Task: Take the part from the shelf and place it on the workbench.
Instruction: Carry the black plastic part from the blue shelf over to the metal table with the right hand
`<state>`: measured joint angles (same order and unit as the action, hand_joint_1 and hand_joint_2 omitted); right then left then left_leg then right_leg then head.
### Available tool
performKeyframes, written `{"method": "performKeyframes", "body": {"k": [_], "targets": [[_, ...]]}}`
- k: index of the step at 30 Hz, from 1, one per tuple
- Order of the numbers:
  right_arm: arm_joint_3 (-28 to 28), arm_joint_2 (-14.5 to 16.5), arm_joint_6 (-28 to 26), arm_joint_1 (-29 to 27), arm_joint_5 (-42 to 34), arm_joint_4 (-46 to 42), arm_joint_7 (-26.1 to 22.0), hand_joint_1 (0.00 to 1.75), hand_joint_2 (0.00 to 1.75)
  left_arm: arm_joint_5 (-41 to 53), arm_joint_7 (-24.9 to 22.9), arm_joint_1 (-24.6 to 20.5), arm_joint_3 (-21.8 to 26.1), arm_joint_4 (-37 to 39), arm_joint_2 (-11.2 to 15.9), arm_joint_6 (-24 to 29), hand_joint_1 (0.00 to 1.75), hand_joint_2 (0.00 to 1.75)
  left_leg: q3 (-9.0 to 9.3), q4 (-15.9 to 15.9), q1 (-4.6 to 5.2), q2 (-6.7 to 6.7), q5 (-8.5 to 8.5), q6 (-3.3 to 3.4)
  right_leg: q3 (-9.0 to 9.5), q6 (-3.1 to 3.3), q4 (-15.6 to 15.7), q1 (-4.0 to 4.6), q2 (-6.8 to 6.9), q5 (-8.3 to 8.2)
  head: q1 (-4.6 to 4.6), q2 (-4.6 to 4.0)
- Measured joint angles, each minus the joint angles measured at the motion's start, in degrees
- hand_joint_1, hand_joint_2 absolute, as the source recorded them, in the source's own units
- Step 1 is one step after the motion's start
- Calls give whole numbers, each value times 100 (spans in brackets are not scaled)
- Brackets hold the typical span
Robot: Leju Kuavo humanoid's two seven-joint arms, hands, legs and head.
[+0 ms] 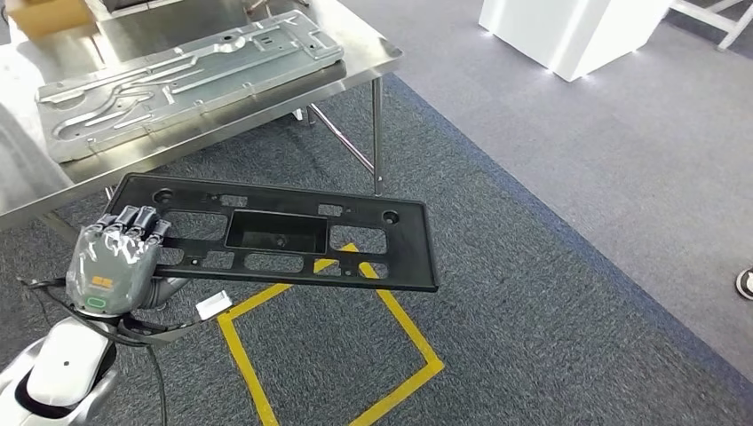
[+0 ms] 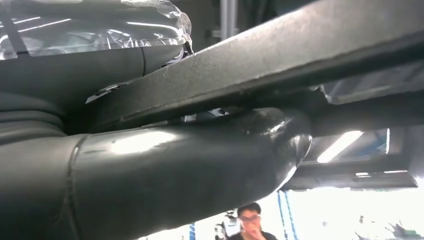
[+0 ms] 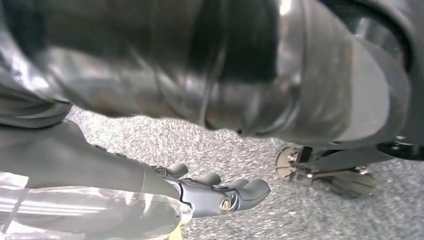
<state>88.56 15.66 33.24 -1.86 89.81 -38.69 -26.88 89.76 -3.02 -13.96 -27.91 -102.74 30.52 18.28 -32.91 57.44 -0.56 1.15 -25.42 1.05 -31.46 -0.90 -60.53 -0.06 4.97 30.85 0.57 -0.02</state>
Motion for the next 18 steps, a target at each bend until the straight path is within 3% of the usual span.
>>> {"method": "performKeyframes", "body": {"k": [2,3,4,5,7,9,11,13,15,17,18], "targets": [[2,-54,-28,-6,0,110,-4,0,0,1,20,-17,15,-13,-55,8,175,0,3,-13,-6,-147,14,45,-365,-19,-716,-28,-359,350,1,0],[3,-77,-35,-8,0,162,-5,0,0,1,29,-16,21,-13,-84,8,175,0,-3,-9,-2,-232,14,55,-583,-23,-1102,-31,-431,484,1,1],[5,-99,-39,-10,0,201,-5,0,0,1,38,-10,25,-14,-108,8,175,0,-4,-3,2,-323,13,58,-744,-23,-1348,-30,-460,514,1,1],[6,-118,-39,-11,0,234,-5,0,0,1,45,-4,27,-14,-122,8,175,0,-2,5,5,-416,10,57,-812,-17,-1388,-29,-473,428,1,1],[7,-150,-39,-11,0,283,-5,0,0,1,54,1,38,-14,-137,8,175,0,8,27,5,-594,-2,44,-628,16,-826,-30,-567,-24,1,1],[9,-178,-40,-10,0,319,-5,0,0,1,55,-5,55,-14,-156,7,175,0,-7,59,9,-751,-22,8,-338,58,-98,-50,-849,-362,1,1],[11,-200,-41,-3,0,345,-5,0,0,1,56,-4,74,-16,-174,7,175,0,-51,72,-5,-886,-28,-57,-231,82,177,-51,-979,-406,1,1],[11,-212,-41,12,0,363,-5,0,0,1,60,13,88,-19,-179,8,175,0,-84,64,-30,-971,-24,-129,-200,115,231,-52,-842,-420,1,1],[11,-224,-40,16,0,380,-7,0,0,1,64,15,99,-24,-176,10,175,0,-147,211,-13,-693,-122,-178,-137,180,309,-77,-694,-437,0,2],[11,-228,-44,7,0,401,-7,0,0,1,66,-3,109,-29,-181,12,175,0,-399,770,-8,-285,-431,-221,-90,232,348,-75,-534,-428,-1,2],[11,-229,-51,3,0,412,-7,0,0,1,69,-6,111,-29,-186,11,175,0,-589,1152,-22,-199,-606,-248,-83,243,346,-69,-448,-417,-1,2]]}}
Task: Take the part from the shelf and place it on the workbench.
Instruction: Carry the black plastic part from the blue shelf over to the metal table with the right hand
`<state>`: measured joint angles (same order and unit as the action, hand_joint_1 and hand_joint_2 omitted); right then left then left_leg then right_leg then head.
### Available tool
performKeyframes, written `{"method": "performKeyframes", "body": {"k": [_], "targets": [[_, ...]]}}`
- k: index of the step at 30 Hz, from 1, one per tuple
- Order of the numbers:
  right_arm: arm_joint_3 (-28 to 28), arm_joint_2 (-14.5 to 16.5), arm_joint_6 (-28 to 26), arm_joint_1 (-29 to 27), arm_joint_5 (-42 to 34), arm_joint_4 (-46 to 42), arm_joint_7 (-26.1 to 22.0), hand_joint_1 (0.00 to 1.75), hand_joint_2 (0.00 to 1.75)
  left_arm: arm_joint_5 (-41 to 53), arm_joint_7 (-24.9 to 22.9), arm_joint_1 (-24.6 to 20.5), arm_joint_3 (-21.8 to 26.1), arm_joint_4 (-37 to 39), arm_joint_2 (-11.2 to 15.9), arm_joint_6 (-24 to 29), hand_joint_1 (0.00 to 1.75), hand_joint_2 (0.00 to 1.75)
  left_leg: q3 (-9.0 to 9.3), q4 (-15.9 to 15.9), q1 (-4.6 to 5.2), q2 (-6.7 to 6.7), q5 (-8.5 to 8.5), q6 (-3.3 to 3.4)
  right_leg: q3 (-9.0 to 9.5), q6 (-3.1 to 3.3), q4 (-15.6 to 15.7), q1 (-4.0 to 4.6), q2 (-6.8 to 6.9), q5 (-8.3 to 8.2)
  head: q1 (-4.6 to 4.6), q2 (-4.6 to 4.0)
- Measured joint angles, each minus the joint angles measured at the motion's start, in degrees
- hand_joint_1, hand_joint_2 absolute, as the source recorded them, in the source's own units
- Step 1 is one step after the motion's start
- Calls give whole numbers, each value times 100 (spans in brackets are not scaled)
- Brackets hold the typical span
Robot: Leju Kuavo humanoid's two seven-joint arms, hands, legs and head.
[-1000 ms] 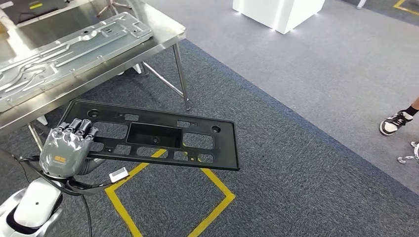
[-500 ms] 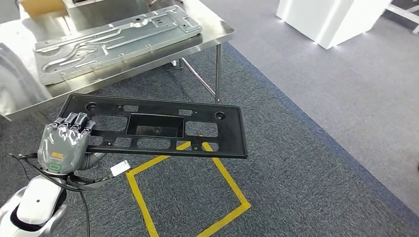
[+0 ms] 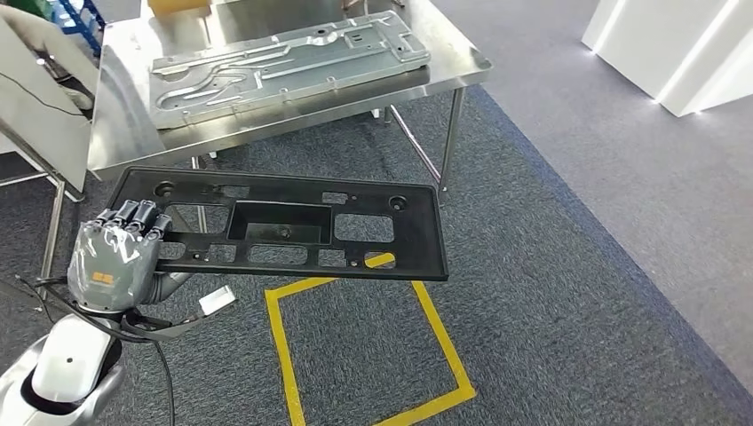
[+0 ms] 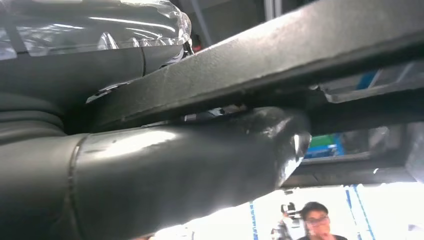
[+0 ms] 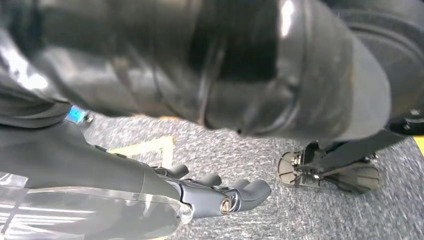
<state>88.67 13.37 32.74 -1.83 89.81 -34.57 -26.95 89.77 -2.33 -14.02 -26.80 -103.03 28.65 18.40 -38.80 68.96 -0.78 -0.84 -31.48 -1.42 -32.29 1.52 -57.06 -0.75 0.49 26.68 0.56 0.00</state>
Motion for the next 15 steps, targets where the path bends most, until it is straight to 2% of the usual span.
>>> {"method": "performKeyframes", "body": {"k": [1,2,3,5,8,10,12,13,14,15], "targets": [[0,-2,-13,-2,0,16,0,0,0,0,9,6,2,0,-7,-1,175,0,-170,335,-15,33,-121,-25,4,3,-3,5,84,12,0,0],[0,-4,-31,-3,0,35,0,0,0,0,23,18,5,0,-13,-3,175,0,-262,506,-28,44,-139,-45,10,-1,-7,7,168,26,0,0],[0,-6,-49,-2,0,54,0,0,0,0,38,29,8,0,-19,-6,175,0,-243,461,-38,60,-48,-60,20,-11,-13,6,249,43,1,0],[0,-8,-70,0,0,82,0,0,0,0,57,45,14,0,-27,-10,175,0,-82,142,-49,94,192,-72,38,-27,-23,4,355,69,1,0],[0,-8,-76,2,0,97,0,0,0,0,60,44,19,-1,-29,-10,175,0,74,-155,-51,136,346,-70,51,-38,-32,3,401,85,1,-2],[-1,-16,-90,6,0,127,5,0,0,0,64,27,54,-7,-57,-18,175,0,339,-680,-11,314,495,3,88,-103,-57,36,535,138,2,-1],[-2,-28,-102,25,0,157,16,0,0,-2,72,12,103,-14,-97,-55,175,0,524,-1069,32,386,582,108,142,-197,-69,67,717,195,2,0],[-1,-34,-103,37,0,164,26,0,0,-5,77,15,120,-17,-117,-85,175,0,532,-1087,23,311,594,144,161,-235,-81,56,714,223,1,0],[-1,-41,-104,45,0,170,37,0,0,-9,81,7,132,-20,-143,-115,175,0,543,-1108,13,238,611,182,150,-268,-151,40,615,287,1,0],[-1,-47,-104,50,-1,180,51,0,0,-13,84,-7,141,-23,-177,-146,175,0,554,-1130,-1,173,631,222,74,-295,-338,22,451,413,1,0]]}}
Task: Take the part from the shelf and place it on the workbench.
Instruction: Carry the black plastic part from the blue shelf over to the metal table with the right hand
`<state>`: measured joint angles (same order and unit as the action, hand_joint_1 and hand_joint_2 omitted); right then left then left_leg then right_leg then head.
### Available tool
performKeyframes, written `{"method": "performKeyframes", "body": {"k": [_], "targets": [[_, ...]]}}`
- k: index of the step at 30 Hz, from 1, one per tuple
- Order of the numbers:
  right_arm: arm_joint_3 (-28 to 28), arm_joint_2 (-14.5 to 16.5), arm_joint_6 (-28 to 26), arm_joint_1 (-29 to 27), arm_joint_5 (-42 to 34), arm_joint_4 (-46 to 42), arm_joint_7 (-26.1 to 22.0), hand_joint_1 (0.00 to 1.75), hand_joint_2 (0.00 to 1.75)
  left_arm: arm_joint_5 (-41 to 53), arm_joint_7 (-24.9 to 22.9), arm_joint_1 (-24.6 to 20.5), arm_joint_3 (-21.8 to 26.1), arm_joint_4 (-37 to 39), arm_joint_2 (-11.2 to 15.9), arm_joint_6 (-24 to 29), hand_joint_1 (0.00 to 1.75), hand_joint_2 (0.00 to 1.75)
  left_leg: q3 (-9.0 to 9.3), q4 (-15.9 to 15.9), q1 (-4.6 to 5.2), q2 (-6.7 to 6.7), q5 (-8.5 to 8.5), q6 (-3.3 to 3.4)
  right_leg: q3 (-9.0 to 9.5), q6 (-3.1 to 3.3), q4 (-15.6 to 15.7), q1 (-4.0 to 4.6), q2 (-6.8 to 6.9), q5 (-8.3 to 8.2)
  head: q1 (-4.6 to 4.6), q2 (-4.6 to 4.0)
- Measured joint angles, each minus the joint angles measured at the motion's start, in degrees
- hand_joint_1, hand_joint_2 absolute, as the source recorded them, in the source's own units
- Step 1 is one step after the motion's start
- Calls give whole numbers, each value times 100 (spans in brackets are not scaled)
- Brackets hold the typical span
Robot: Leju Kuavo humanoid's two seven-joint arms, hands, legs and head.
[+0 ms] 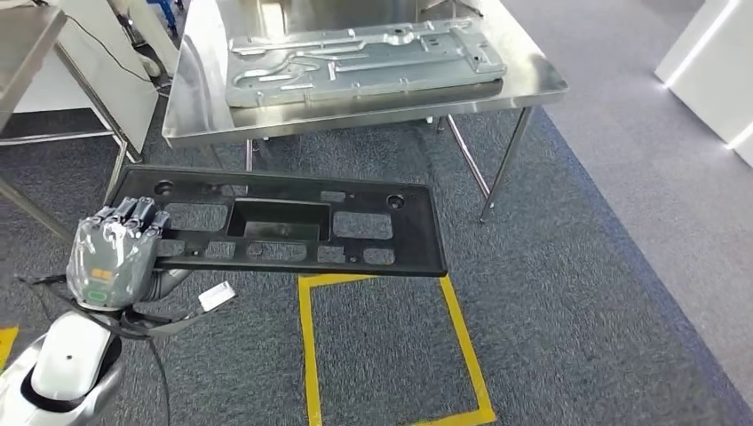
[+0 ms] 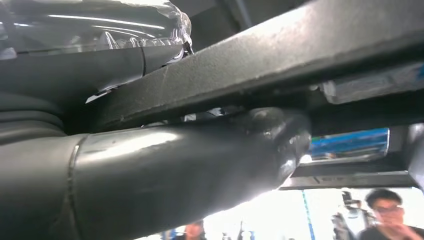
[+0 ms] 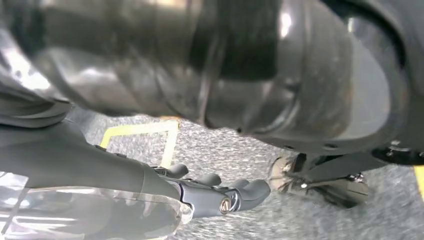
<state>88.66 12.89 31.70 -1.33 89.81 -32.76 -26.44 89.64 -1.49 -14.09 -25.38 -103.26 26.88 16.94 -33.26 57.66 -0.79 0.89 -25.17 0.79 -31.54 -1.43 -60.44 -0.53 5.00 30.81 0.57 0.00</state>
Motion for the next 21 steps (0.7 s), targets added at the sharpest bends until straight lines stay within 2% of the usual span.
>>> {"method": "performKeyframes", "body": {"k": [2,3,4,5,6,8,9,10,13,15,16,18,19,20,21], "targets": [[4,-8,6,-12,-3,16,37,0,0,-4,3,-24,8,-1,-85,-49,175,0,-5,-9,-3,-118,15,48,-350,-23,-687,-22,-353,350,0,0],[11,-8,22,-21,-19,20,66,0,0,-4,4,-23,8,0,-136,-71,175,0,-12,-6,3,-176,15,63,-564,-26,-1067,-21,-428,486,0,-1],[20,-8,47,-30,-49,16,102,0,0,-4,4,-12,7,1,-183,-86,175,0,-13,-1,10,-236,10,69,-721,-25,-1311,-19,-457,521,-1,-1],[28,-8,89,-37,-100,3,147,0,0,-3,5,0,5,1,-226,-96,175,0,-9,8,15,-289,3,73,-789,-17,-1354,-17,-469,438,-1,-2],[34,-8,139,-39,-158,-16,191,0,0,2,5,11,5,1,-261,-103,175,0,-1,19,19,-340,-7,71,-750,-1,-1175,-17,-477,251,-1,-2],[37,-5,248,-40,-255,-80,258,0,0,14,5,21,5,2,-302,-109,175,0,13,48,22,-410,-37,47,-472,53,-436,-14,-536,-199,0,-1],[37,3,304,-41,-286,-120,285,0,0,19,5,26,5,4,-316,-109,175,0,7,65,29,-435,-54,23,-354,78,-123,-7,-573,-338,0,-1],[38,13,363,-44,-318,-173,323,0,0,19,5,32,5,5,-328,-106,175,0,-3,76,31,-451,-66,-6,-285,100,70,5,-606,-403,0,-1],[38,93,548,-57,-407,-383,465,0,0,4,13,75,-4,10,-355,-88,175,0,-17,79,19,-462,-91,-107,-256,168,185,17,-602,-425,-1,-1],[38,174,667,-76,-437,-560,541,0,0,-10,18,97,-9,18,-366,-77,175,0,-89,279,15,-349,-242,-167,-213,244,251,-7,-565,-451,-1,-1],[39,216,710,-88,-444,-642,568,0,0,-13,19,103,-11,26,-371,-73,175,0,-201,540,9,-272,-398,-192,-195,275,273,-16,-541,-457,-1,0],[41,278,755,-110,-451,-774,598,0,0,-13,21,122,-20,51,-386,-70,175,0,-542,1271,-3,-172,-755,-240,-187,303,276,-10,-501,-449,-1,0],[42,303,760,-116,-452,-818,607,0,0,-13,21,139,-26,66,-394,-70,175,0,-676,1546,-13,-154,-843,-260,-187,304,273,-9,-484,-445,-1,0],[43,322,762,-119,-452,-857,612,0,0,-13,22,157,-31,80,-400,-70,175,0,-722,1635,-23,-141,-822,-273,-185,299,270,-9,-470,-440,-1,0],[43,340,762,-121,-452,-890,616,0,0,-13,23,169,-35,91,-404,-70,175,0,-655,1501,-33,-129,-695,-280,-179,290,264,-10,-458,-432,-1,0]]}}
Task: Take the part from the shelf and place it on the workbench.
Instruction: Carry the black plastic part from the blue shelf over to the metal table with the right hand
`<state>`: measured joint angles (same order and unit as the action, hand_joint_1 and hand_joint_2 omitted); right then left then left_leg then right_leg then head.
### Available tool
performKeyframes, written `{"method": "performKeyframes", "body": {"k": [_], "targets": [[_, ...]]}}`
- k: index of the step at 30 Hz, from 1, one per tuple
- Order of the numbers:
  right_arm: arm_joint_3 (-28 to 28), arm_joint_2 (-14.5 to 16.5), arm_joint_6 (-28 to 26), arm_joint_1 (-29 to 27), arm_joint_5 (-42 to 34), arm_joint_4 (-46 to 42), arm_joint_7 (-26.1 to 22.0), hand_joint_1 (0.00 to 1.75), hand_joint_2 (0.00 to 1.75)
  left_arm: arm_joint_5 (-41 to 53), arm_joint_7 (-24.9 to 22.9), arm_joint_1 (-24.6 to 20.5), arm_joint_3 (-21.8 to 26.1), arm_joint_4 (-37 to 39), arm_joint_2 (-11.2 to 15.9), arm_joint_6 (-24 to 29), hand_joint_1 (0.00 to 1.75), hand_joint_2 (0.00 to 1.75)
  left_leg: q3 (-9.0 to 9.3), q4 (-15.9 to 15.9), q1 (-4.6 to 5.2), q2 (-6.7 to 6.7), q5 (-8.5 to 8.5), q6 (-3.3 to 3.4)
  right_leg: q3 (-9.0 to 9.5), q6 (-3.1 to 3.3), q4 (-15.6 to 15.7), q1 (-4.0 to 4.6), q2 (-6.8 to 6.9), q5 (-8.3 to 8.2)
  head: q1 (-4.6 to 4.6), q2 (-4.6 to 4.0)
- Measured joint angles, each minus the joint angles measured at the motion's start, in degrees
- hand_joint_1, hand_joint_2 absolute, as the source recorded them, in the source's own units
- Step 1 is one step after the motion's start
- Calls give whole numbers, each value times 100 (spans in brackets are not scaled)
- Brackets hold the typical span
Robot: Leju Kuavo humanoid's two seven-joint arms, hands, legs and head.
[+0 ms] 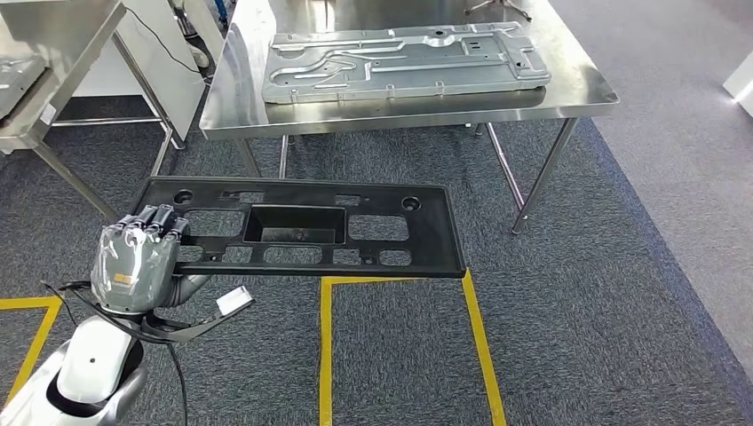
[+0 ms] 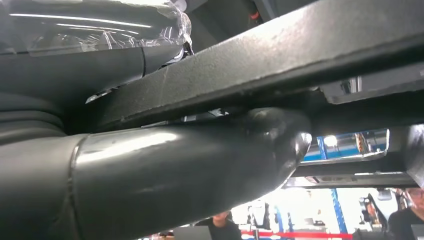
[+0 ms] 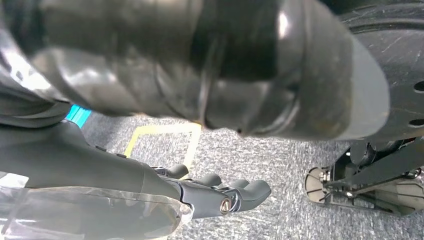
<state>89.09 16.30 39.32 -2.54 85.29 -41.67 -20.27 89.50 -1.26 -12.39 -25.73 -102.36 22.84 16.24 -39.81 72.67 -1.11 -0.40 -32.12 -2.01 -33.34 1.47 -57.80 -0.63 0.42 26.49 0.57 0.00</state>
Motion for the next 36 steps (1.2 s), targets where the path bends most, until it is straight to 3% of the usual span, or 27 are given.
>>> {"method": "performKeyframes", "body": {"k": [2,4,6,9,11,13,14,15,17,19,21,24,26,28,29,30,31,33,34,36], "targets": [[0,31,2,-2,-2,-54,4,0,0,0,0,5,-2,10,-4,1,175,0,386,-754,-10,51,372,10,17,-35,-26,-1,16,29,0,-1],[0,54,22,-2,-16,-107,15,0,0,1,-1,-1,-2,11,-13,3,175,0,679,-1325,16,96,535,67,21,-94,-60,15,29,66,0,-1],[-1,81,67,-2,-47,-166,37,0,0,3,0,0,-2,11,-21,6,175,0,724,-1423,50,88,521,143,28,-162,-59,25,47,81,0,-1],[-2,106,104,2,-74,-233,51,0,0,6,1,-5,-2,11,-29,7,175,0,776,-1493,19,49,558,260,-7,-258,-200,15,45,186,1,-2],[-2,111,109,1,-78,-259,52,0,0,16,1,-12,-2,11,-43,7,175,0,803,-1521,17,45,562,323,-291,-289,-774,3,17,484,1,-1],[-1,117,113,-5,-83,-281,55,0,0,30,6,-5,-4,11,-54,7,175,0,810,-1516,34,33,543,355,-712,-303,-1500,-5,11,745,1,-1],[0,119,118,-9,-86,-290,57,0,0,35,9,1,-7,11,-58,7,175,0,821,-1513,39,19,527,359,-836,-305,-1662,-7,10,733,0,-1],[0,120,124,-13,-89,-296,58,0,0,35,13,6,-8,11,-61,7,175,0,841,-1509,43,4,508,356,-847,-299,-1596,-9,9,599,1,-1],[0,122,136,-19,-91,-313,61,0,0,35,14,8,-10,11,-70,7,175,0,908,-1506,47,-23,451,332,-571,-258,-906,-7,-6,144,1,-1],[2,125,138,-22,-98,-334,73,0,0,34,14,4,-10,12,-75,7,175,0,959,-1494,67,-44,381,276,-270,-206,-270,14,-35,-98,1,-1],[4,127,138,-23,-113,-347,93,0,0,33,15,0,-11,13,-78,7,175,0,979,-1502,75,-59,333,209,-184,-157,-116,49,-50,-70,0,-1],[3,147,137,-19,-132,-369,114,0,0,33,17,-7,-11,9,-84,10,175,0,1010,-1421,58,-44,233,117,-80,-66,-32,16,-41,-35,-1,-2],[2,160,136,-22,-142,-380,119,0,0,33,15,-12,-10,9,-84,13,175,0,765,-893,39,-14,2,58,28,-9,23,-10,-27,3,-1,-2],[2,162,135,-23,-150,-382,119,0,0,33,15,-3,-13,11,-88,13,175,0,299,-137,22,-5,-234,5,105,14,26,-10,-21,73,-1,-2],[2,163,133,-23,-152,-382,119,0,0,33,17,7,-16,12,-90,13,175,0,124,77,13,-3,-229,-13,148,11,25,-9,-22,114,-2,-2],[2,167,132,-24,-154,-382,119,0,0,33,21,14,-19,13,-92,13,175,0,52,70,4,1,-99,-25,200,3,23,-10,-23,157,-2,-1],[2,170,130,-24,-156,-382,119,0,0,33,23,17,-21,13,-92,13,175,0,92,-160,-5,8,141,-28,264,-11,21,-13,-25,206,-2,-1],[3,178,128,-26,-158,-383,119,0,0,33,25,13,-24,15,-92,14,175,0,338,-890,-3,49,619,-9,391,-65,16,-8,-27,314,-2,-1],[4,179,128,-25,-160,-385,119,0,0,33,25,6,-25,16,-92,15,175,0,457,-1169,12,67,723,25,429,-100,12,-1,-27,359,-2,-1],[5,182,127,-20,-163,-387,119,0,0,33,25,2,-27,20,-92,20,175,0,547,-1346,51,77,690,114,455,-172,11,12,-20,395,-1,-1]]}}
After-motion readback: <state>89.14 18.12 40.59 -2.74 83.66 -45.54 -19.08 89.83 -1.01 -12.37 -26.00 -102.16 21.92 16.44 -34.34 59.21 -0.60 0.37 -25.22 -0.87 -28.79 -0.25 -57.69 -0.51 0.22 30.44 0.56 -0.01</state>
